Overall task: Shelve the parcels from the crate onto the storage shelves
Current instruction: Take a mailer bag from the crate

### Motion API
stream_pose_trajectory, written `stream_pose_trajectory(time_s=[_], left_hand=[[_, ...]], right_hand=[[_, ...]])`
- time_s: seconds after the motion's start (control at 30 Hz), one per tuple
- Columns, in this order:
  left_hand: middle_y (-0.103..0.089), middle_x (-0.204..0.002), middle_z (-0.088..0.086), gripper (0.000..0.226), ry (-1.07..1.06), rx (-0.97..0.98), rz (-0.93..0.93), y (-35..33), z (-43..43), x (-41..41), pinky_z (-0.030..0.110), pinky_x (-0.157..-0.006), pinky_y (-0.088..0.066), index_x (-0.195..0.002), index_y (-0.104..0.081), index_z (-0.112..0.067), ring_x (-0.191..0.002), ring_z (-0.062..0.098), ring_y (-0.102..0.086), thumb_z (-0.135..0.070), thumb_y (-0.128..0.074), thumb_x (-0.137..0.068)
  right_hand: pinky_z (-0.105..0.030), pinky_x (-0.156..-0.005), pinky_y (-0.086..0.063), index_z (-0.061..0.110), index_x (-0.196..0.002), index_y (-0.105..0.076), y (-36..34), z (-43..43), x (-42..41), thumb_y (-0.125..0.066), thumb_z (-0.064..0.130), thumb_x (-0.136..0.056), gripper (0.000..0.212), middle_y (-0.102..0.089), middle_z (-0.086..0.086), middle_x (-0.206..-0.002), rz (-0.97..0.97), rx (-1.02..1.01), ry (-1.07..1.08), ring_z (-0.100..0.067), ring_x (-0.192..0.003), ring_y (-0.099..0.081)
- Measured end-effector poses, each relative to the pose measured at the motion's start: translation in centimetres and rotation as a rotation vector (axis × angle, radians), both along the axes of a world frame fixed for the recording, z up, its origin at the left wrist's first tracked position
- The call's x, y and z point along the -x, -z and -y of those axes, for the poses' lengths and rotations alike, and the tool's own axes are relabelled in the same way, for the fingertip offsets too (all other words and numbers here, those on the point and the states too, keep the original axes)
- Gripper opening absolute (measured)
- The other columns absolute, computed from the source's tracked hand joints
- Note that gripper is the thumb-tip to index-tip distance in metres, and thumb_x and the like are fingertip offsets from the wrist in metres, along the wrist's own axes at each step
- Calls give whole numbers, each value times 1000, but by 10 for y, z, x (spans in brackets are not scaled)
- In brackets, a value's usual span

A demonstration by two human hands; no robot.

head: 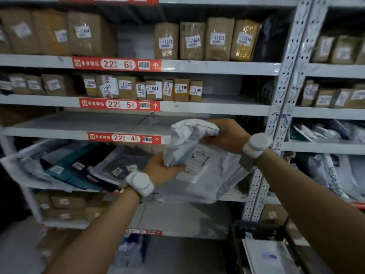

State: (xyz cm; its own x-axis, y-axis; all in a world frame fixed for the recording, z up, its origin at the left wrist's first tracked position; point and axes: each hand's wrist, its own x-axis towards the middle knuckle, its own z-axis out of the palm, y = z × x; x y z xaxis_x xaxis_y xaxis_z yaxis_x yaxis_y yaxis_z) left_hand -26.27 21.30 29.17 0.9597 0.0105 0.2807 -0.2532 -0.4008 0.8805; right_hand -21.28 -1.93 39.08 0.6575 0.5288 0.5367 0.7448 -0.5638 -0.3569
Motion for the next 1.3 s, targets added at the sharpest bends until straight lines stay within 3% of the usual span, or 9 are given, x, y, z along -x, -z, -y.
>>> stream_pose_trajectory(time_s=[0.13, 0.23, 0.33, 0.4, 0.53, 0.67, 0.83, 1.0, 1.3], left_hand=[[-69, -84, -13, 16, -190, 281, 142, -18, 15, 1, 26, -74, -48, -87, -65, -29, -79, 4, -64, -17, -75, -85], [-72, -70, -16, 13, -217, 445, 145, -30, 5, 1, 26, -73, -50, -79, -68, -25, -71, 1, -69, -17, -75, -86], [-77, -84, -3, 4, -212, 647, 122, -49, -11, 3, 40, -85, -56, -87, -71, -16, -84, 15, -73, -15, -75, -86], [-76, -101, 9, 19, -177, 740, 128, -60, -20, 5, 50, -92, -55, -101, -71, -7, -98, 29, -72, -16, -76, -85], [-74, -108, 13, 35, -160, 726, 131, -69, -19, 8, 51, -92, -55, -113, -68, -2, -98, 31, -72, -21, -76, -85], [-74, -109, 12, 36, -81, 735, 97, -69, -5, 10, 46, -87, -57, -119, -65, -3, -98, 30, -72, -22, -71, -90], [-75, -106, 5, 29, 51, 589, 40, -67, -3, 17, 34, -78, -60, -117, -67, -8, -94, 21, -73, -13, -71, -88], [-76, -104, 4, 28, 123, 194, -159, -48, -20, 14, 45, -90, -57, -115, -64, -12, -98, 25, -72, -21, -69, -89], [-76, -92, 11, 15, 106, 123, -103, -31, -22, 16, 29, -74, -59, -104, -70, -5, -85, 28, -73, -11, -63, -93]], right_hand=[[-46, -103, -44, 24, -132, -56, -16, -10, 7, -74, 45, -76, 62, -67, -2, -122, 429, -93, 287, -28, -113, -61], [-44, -112, -35, 21, -141, -42, -7, 9, 8, -80, 49, -70, 85, -48, -6, -141, 463, -394, 553, -28, -131, -42], [-40, -112, -37, 13, -146, -35, 2, 32, 4, -86, 58, -62, 109, -43, -9, -145, 72, -651, 619, -27, -133, -42], [-40, -102, -48, 9, -142, -44, 6, 39, 1, -89, 54, -60, 104, -58, -9, -134, -351, -781, 338, -24, -117, -60], [-41, -93, -56, 16, -129, -63, 10, 32, 13, -92, 46, -58, 82, -73, 1, -116, -616, -629, 23, -19, -105, -70], [-35, -82, -60, 13, -121, -68, 6, 12, 23, -85, 15, -74, 50, -75, -2, -110, -599, -923, -60, -21, -98, -72], [-38, -88, -59, 10, -125, -67, -4, 21, 15, -85, 20, -76, 53, -73, -3, -113, -473, -1027, 39, -23, -102, -71], [-45, -88, -59, 7, -119, -70, -23, 43, 12, -84, 20, -77, 46, -75, -8, -109, -423, -1130, 46, -29, -99, -72], [-47, -84, -59, 1, -113, -71, -42, 76, -2, -84, 20, -77, 42, -74, -15, -106, -507, -1275, 85, -34, -95, -72]])
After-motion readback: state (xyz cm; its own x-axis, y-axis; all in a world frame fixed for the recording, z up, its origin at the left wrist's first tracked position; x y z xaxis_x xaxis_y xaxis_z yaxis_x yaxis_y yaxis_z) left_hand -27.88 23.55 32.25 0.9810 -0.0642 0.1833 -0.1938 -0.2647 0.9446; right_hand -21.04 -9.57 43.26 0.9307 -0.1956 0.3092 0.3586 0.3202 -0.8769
